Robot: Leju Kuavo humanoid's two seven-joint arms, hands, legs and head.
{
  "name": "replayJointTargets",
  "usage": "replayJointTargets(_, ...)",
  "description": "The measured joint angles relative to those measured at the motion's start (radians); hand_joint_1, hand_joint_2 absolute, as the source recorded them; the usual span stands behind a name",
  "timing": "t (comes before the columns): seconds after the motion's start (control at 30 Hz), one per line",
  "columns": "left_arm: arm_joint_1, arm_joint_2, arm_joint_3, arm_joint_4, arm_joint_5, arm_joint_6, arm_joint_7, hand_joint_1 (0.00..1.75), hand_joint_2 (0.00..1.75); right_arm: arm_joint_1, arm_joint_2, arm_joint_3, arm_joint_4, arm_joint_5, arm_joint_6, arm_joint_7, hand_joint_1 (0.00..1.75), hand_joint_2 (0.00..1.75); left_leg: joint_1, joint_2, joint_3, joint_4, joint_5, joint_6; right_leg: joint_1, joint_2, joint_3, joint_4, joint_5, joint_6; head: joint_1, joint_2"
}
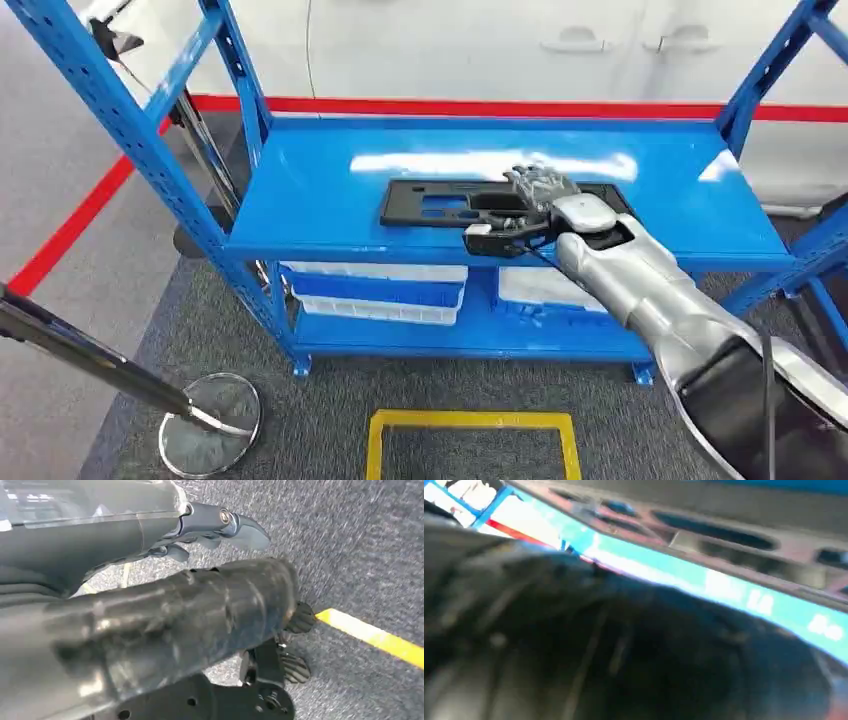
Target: Take the parts from the cabinet and place them on the table.
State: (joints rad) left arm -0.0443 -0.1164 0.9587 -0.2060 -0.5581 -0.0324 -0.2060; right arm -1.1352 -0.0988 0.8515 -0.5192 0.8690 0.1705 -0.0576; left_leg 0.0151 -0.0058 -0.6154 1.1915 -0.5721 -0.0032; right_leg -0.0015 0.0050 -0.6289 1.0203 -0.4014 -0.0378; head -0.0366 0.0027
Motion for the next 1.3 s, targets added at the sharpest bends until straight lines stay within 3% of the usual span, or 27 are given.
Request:
replayJointTargets(0.07,0.0,0.0,0.004,0.0,0.0,0.0,0.001,0.0,0.0,0.006,0.001,0.0,0.002,0.0,0.0,-0.003,0.0,0.0,0.001,0.0,-0.072,0.118,-0.047,-0.007,0.003,0.001,-0.001,0.002,-0.002,-0.004,0.0,0.0)
replayJointTargets(0.1,0.0,0.0,0.005,0.0,0.0,0.0,0.003,0.0,0.0,0.009,0.001,0.0,0.003,0.0,0.0,-0.003,0.0,0.0,0.001,0.0,-0.082,0.123,-0.036,-0.007,0.006,0.001,0.0,0.003,-0.004,-0.005,0.0,0.0)
replayJointTargets(0.13,0.0,0.001,0.006,0.0,-0.003,0.0,0.003,0.0,0.0,0.01,0.001,0.0,0.003,0.0,0.0,-0.003,0.0,0.0,0.001,0.0,-0.073,0.089,-0.007,-0.005,0.007,0.001,0.001,0.004,-0.005,-0.005,0.0,0.0)
replayJointTargets(0.2,0.002,0.002,0.007,0.0,-0.009,0.0,0.003,0.0,0.0,0.009,0.001,0.0,0.004,0.0,0.0,-0.005,0.0,0.0,-0.001,0.0,-0.003,-0.081,0.099,0.007,0.01,0.002,0.004,0.006,-0.007,-0.004,0.0,0.0)
replayJointTargets(0.23,0.002,0.002,0.008,0.0,-0.01,0.0,0.003,0.0,0.0,0.01,0.001,0.0,0.004,0.0,0.0,-0.006,0.0,0.0,-0.005,0.002,0.022,-0.153,0.124,0.018,0.01,0.002,0.005,0.006,-0.008,-0.002,0.0,0.0)
replayJointTargets(0.27,0.002,0.003,0.01,0.0,-0.01,0.0,0.003,0.0,0.0,0.009,0.001,0.0,0.006,0.0,0.0,-0.006,0.0,0.0,-0.011,0.003,0.023,-0.17,0.092,0.02,0.015,0.002,0.001,0.009,-0.006,0.002,0.0,0.0)
replayJointTargets(0.3,-0.002,0.003,0.011,0.0,-0.01,0.0,0.003,0.0,0.0,0.009,0.0,0.0,0.006,0.0,0.0,-0.006,0.0,0.0,-0.012,0.001,0.025,-0.166,0.093,0.023,0.014,0.002,-0.007,0.008,-0.005,0.008,0.0,0.0)
replayJointTargets(0.37,0.0,0.003,0.011,0.0,-0.01,0.0,0.003,0.0,0.0,0.014,0.001,0.0,0.006,0.0,0.0,-0.007,0.0,0.0,-0.014,0.0,0.027,-0.168,0.117,0.033,0.012,0.001,-0.003,0.005,-0.003,0.019,0.0,0.0)
replayJointTargets(0.4,0.0,0.0,0.012,0.0,-0.011,0.0,0.003,0.0,0.0,0.013,0.001,0.0,0.006,0.0,0.0,-0.008,0.0,0.0,-0.002,0.002,0.035,-0.185,0.13,0.039,0.021,0.002,-0.002,0.006,-0.004,0.025,-0.001,0.0)
replayJointTargets(0.43,0.0,-0.001,0.012,0.0,-0.011,0.0,0.003,0.0,0.0,0.011,-0.001,0.0,0.006,0.0,0.0,-0.008,0.0,0.0,0.0,0.005,0.04,-0.192,0.135,0.04,0.015,0.001,-0.006,0.02,-0.02,0.031,0.002,0.0)
replayJointTargets(0.47,0.0,-0.001,0.012,0.0,-0.01,0.0,0.003,0.0,0.0,0.008,-0.002,0.0,0.007,0.0,0.0,-0.008,0.0,0.0,0.002,0.006,0.04,-0.194,0.137,0.045,0.012,0.001,-0.025,0.064,-0.054,0.036,0.002,0.0)
replayJointTargets(0.53,-0.001,0.0,0.013,0.0,-0.01,0.0,0.003,0.0,0.0,0.013,-0.002,0.0,0.008,0.0,0.0,-0.01,0.0,0.0,0.001,0.006,0.039,-0.193,0.137,0.046,-0.001,0.001,-0.096,0.223,-0.131,0.048,0.002,0.0)
replayJointTargets(0.57,0.0,0.0,0.013,0.0,-0.01,0.0,0.003,0.0,0.0,0.018,-0.002,0.0,0.009,0.0,0.001,-0.012,0.0,0.0,0.002,0.005,0.038,-0.193,0.137,0.046,-0.006,0.0,-0.126,0.288,-0.15,0.054,0.002,0.0)
replayJointTargets(0.6,0.0,0.0,0.014,0.0,-0.01,0.0,0.003,0.0,0.0,0.023,-0.002,0.0,0.011,0.0,0.002,-0.014,0.0,0.0,0.002,0.005,0.038,-0.191,0.136,0.044,-0.011,0.0,-0.137,0.305,-0.144,0.058,0.002,0.0)
replayJointTargets(0.67,0.0,0.0,0.017,0.0,-0.009,-0.004,0.007,0.0,0.0,0.023,-0.002,0.0,0.011,0.0,0.003,-0.016,0.0,0.0,0.004,0.004,0.039,-0.186,0.132,0.04,-0.019,-0.002,-0.091,0.21,-0.076,0.064,0.002,0.0)
replayJointTargets(0.7,0.0,0.0,0.02,0.0,-0.006,-0.008,0.011,0.0,0.0,0.021,-0.002,0.0,0.011,0.0,0.004,-0.018,0.0,0.0,0.006,0.004,0.04,-0.18,0.127,0.035,-0.023,-0.004,-0.039,0.107,-0.027,0.065,0.002,0.0)
replayJointTargets(0.73,-0.001,0.0,0.022,0.0,-0.006,-0.011,0.015,0.0,0.0,0.02,-0.002,0.0,0.011,-0.002,0.006,-0.019,0.0,0.0,0.007,0.004,0.039,-0.174,0.122,0.03,-0.024,-0.006,-0.002,0.027,-0.006,0.065,0.002,0.0)
replayJointTargets(0.77,-0.002,0.0,0.023,0.0,-0.004,-0.011,0.017,0.0,0.0,0.019,0.0,0.0,0.011,-0.003,0.008,-0.021,0.0,0.0,0.002,0.003,0.033,-0.169,0.119,0.023,-0.012,-0.004,0.006,0.017,-0.021,0.06,0.002,0.0)
replayJointTargets(0.87,-0.003,0.0,0.03,0.0,-0.003,-0.014,0.016,0.0,0.0,0.024,0.007,0.0,0.011,-0.005,0.008,-0.027,0.0,0.0,0.004,0.003,0.036,-0.176,0.121,0.007,-0.006,-0.002,0.001,0.017,-0.021,0.043,0.002,0.0)
replayJointTargets(0.93,-0.004,0.001,0.034,0.0,-0.001,-0.014,0.017,0.0,0.0,0.024,0.01,0.0,0.011,-0.006,0.008,-0.03,0.0,0.0,0.008,0.004,0.033,-0.163,0.107,-0.004,-0.017,-0.005,0.011,0.001,-0.013,0.026,0.002,0.0)
replayJointTargets(0.97,-0.003,0.0,0.038,0.0,0.004,-0.015,0.019,0.0,0.0,0.024,0.012,0.0,0.011,-0.006,0.007,-0.031,0.0,0.0,0.007,0.003,0.015,-0.118,0.076,-0.004,-0.017,-0.004,0.012,-0.001,-0.012,0.016,0.0,0.0)
replayJointTargets(1.03,-0.003,0.0,0.042,0.0,0.006,-0.015,0.024,0.0,0.0,0.03,0.018,0.0,0.014,-0.006,0.006,-0.035,0.0,0.0,0.008,0.004,-0.058,0.031,0.003,-0.007,-0.013,-0.004,0.011,0.0,-0.013,0.011,0.0,0.0)
replayJointTargets(1.1,-0.003,0.001,0.048,0.0,0.006,-0.013,0.027,0.0,0.0,0.043,0.021,0.0,0.018,-0.01,0.005,-0.036,0.0,0.0,0.008,0.003,-0.118,0.144,-0.025,-0.009,-0.008,-0.004,0.011,0.002,-0.014,0.009,0.0,0.0)
replayJointTargets(1.17,-0.003,0.001,0.053,0.0,0.006,-0.013,0.03,0.0,0.0,0.052,0.023,0.0,0.021,-0.015,0.003,-0.038,0.0,0.0,0.008,0.004,-0.09,0.071,0.039,-0.004,-0.006,-0.004,0.011,0.005,-0.016,0.008,0.0,0.0)
replayJointTargets(1.23,-0.001,0.001,0.056,0.0,0.005,-0.013,0.033,0.0,0.0,0.052,0.025,0.0,0.023,-0.021,0.001,-0.042,0.0,0.0,0.007,0.004,-0.006,-0.105,0.125,0.006,-0.005,-0.002,0.012,0.009,-0.019,0.011,0.0,0.0)
replayJointTargets(1.27,-0.001,0.002,0.06,0.0,0.005,-0.013,0.034,0.0,0.0,0.052,0.025,0.0,0.024,-0.024,-0.002,-0.047,0.0,0.0,0.003,0.003,0.016,-0.16,0.121,0.011,0.001,-0.001,0.009,0.013,-0.022,0.016,0.001,0.0)
replayJointTargets(1.3,-0.002,0.001,0.063,0.0,0.004,-0.013,0.035,0.0,0.0,0.054,0.025,0.0,0.026,-0.027,-0.003,-0.05,0.0,0.0,0.002,0.004,0.019,-0.163,0.123,0.012,0.003,0.001,0.006,0.014,-0.021,0.021,0.002,0.0)
